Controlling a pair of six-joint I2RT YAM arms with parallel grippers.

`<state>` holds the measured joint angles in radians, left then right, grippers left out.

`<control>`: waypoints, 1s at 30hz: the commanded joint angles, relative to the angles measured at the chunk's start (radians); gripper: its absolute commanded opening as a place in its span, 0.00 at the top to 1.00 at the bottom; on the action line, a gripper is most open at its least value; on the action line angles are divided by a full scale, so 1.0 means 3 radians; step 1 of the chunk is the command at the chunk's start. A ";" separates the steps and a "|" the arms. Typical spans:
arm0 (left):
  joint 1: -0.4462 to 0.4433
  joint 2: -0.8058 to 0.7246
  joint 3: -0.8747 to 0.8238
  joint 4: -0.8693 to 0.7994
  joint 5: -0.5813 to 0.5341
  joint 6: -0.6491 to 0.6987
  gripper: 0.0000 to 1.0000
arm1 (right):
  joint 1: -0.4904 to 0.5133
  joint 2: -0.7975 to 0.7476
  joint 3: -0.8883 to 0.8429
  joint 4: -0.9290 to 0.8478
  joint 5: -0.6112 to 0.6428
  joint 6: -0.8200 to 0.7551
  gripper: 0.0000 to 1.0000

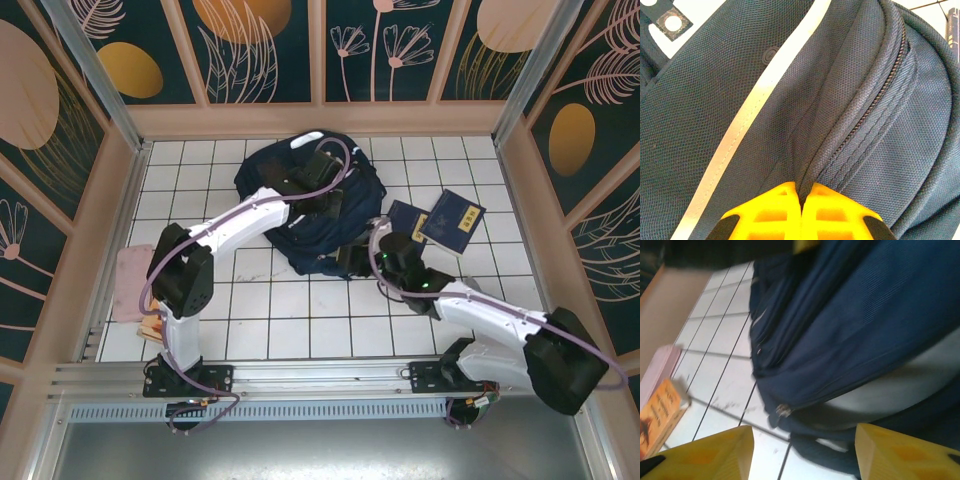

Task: Pack the student bag

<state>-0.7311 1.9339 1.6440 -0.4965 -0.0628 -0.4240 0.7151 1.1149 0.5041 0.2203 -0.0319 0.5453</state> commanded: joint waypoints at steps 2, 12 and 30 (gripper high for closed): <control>0.0015 -0.0336 -0.0119 0.0299 0.0027 -0.0129 0.76 | -0.0367 -0.0110 0.0226 -0.0397 -0.0290 0.0422 0.40; 0.0093 -0.1250 -0.1252 0.0539 -0.0252 -0.0541 0.34 | -0.0710 0.0464 0.0991 -0.1062 -0.0490 0.1282 0.36; 0.0116 -0.2037 -0.2477 0.0937 -0.0159 -0.0993 0.26 | -0.0609 0.1287 0.1531 -0.1110 -0.0549 0.1807 0.57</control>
<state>-0.6964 1.3293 0.9150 -0.2611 -0.1268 -0.7048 0.5133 1.5040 0.9005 -0.1093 -0.1951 1.0801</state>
